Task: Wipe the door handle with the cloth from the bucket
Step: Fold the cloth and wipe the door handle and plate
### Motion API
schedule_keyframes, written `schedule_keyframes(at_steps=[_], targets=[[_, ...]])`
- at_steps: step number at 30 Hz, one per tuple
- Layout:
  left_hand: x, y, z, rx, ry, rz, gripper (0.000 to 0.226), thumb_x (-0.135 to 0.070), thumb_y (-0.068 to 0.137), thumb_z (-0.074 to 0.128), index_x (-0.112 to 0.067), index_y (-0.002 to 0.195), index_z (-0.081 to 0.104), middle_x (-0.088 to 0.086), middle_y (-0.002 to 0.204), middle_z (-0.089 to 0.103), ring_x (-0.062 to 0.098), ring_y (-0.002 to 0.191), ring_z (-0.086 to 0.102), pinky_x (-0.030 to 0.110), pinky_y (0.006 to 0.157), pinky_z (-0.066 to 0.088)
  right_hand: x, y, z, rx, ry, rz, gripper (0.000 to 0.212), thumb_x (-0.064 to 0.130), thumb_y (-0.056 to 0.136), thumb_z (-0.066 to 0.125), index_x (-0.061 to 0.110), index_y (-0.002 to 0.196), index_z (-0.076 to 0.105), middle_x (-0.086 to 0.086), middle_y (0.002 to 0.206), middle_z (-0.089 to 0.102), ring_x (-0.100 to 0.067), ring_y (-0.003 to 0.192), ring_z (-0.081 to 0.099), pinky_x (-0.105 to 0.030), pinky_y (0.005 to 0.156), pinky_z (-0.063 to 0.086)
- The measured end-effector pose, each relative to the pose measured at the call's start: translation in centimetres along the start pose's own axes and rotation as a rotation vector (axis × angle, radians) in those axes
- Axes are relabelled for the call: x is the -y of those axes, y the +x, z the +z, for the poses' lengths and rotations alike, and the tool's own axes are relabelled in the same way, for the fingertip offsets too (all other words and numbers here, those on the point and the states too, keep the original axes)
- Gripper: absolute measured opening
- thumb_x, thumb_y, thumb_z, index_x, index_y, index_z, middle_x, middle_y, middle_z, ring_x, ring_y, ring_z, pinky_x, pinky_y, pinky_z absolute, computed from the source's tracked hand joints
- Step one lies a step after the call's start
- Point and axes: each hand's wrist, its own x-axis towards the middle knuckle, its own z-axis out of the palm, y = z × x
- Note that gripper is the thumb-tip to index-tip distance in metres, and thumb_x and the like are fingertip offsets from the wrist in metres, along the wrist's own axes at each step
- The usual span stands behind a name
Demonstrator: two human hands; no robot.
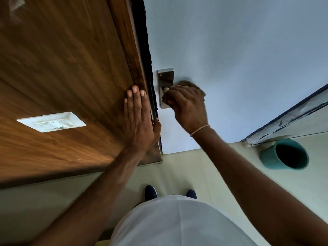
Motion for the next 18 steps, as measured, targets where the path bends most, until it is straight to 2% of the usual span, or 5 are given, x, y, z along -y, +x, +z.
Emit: schedule_keyframes(at_steps=[3,7,10,13,18], targets=[[-0.3,-0.1,0.1,0.007,-0.009,-0.017,0.108,-0.031,0.089,0.071,0.002,0.17,0.008,0.03,0.176,0.02,0.044,0.165,0.014,0.045,0.139,0.005,-3.4,-0.9,-2.6,-0.054,-0.021,0.058,0.017,0.024,0.106,0.071,0.011,0.106,0.083,-0.009,0.115,0.081,-0.033,0.112,0.075,-0.046,0.103,0.055],[-0.3,-0.2,0.2,-0.001,-0.006,-0.016,0.11,-0.028,0.089,0.072,0.0,0.171,0.004,0.03,0.176,0.02,0.045,0.165,0.014,0.046,0.14,0.004,-3.7,-0.7,-2.8,-0.046,-0.018,0.087,0.017,0.009,0.102,0.069,0.012,0.09,0.08,-0.008,0.095,0.077,-0.034,0.094,0.073,-0.042,0.096,0.054],[-0.2,0.0,0.1,0.004,-0.014,-0.015,0.107,-0.028,0.093,0.071,0.0,0.171,0.003,0.03,0.176,0.019,0.044,0.165,0.013,0.047,0.14,0.005,-0.3,0.3,-0.1,0.015,0.003,0.047,0.01,0.016,0.102,0.074,0.013,0.105,0.084,-0.009,0.112,0.081,-0.035,0.109,0.075,-0.046,0.1,0.056],[-0.2,0.0,0.2,-0.019,-0.03,-0.005,0.096,-0.036,0.102,0.057,-0.001,0.171,0.001,0.03,0.176,0.019,0.043,0.166,0.012,0.047,0.14,0.006,1.6,0.8,1.0,0.054,0.06,-0.001,0.016,0.013,0.099,0.077,0.012,0.115,0.082,-0.01,0.123,0.08,-0.034,0.118,0.074,-0.051,0.107,0.055],[-0.3,-0.1,0.1,0.011,0.008,-0.033,0.105,-0.026,0.089,0.076,0.005,0.169,0.015,0.031,0.175,0.021,0.045,0.165,0.015,0.05,0.139,0.012,-2.8,-1.3,-0.5,-0.015,-0.076,0.006,0.03,0.021,0.102,0.077,0.02,0.132,0.078,-0.014,0.134,0.072,-0.04,0.136,0.061,-0.052,0.11,0.047]])
